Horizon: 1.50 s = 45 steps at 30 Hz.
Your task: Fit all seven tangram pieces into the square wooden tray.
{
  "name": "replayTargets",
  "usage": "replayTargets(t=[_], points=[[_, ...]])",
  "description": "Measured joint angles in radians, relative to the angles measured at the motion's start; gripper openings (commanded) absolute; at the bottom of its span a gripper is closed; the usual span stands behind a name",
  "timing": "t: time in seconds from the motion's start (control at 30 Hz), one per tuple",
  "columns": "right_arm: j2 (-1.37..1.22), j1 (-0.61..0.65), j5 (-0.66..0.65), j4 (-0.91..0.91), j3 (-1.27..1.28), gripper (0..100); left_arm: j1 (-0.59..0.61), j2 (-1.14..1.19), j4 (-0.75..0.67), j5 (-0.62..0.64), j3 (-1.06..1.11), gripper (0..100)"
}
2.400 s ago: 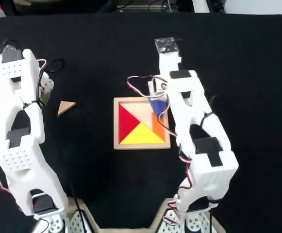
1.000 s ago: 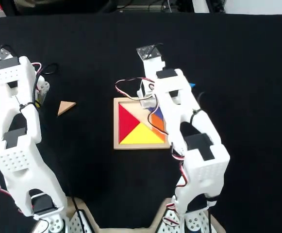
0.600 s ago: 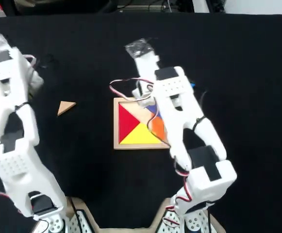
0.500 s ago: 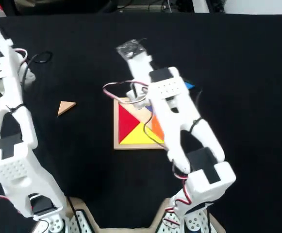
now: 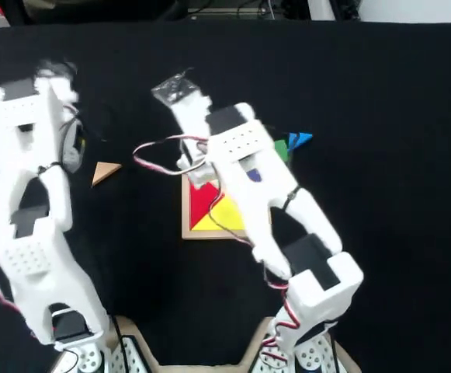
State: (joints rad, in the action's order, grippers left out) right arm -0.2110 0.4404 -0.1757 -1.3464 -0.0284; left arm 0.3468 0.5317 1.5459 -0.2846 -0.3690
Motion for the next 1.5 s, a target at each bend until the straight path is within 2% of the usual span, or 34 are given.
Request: replayTargets(t=[0.2, 0.5, 0.83, 1.0, 1.17, 1.3, 1.37, 1.5], points=[[0.000, -0.117, 0.000, 0.071, 0.063, 1.1, 0.000, 0.107, -0.074, -0.041, -0.002, 3], [-0.005, -0.199, 0.000, 0.135, 0.072, 1.1, -0.066, 0.229, -0.049, -0.020, -0.063, 3], [-0.005, -0.203, -0.003, 0.146, 0.072, 1.1, -0.319, 0.233, -0.026, 0.101, -0.078, 3], [-0.005, -0.221, -0.026, 0.150, 0.072, 1.1, -0.379, 0.233, 0.006, 0.126, -0.083, 3], [-0.005, -0.229, -0.026, 0.158, 0.072, 1.1, -0.381, 0.192, 0.143, 0.126, -0.150, 3], [-0.005, -0.236, -0.026, 0.167, 0.072, 1.1, -0.299, 0.052, 0.164, 0.101, -0.209, 3], [-0.005, -0.235, -0.026, 0.167, 0.072, 1.1, -0.245, 0.015, 0.114, 0.091, -0.210, 3], [-0.005, -0.233, -0.026, 0.186, 0.100, 1.1, -0.180, 0.026, -0.098, 0.087, -0.152, 3]])
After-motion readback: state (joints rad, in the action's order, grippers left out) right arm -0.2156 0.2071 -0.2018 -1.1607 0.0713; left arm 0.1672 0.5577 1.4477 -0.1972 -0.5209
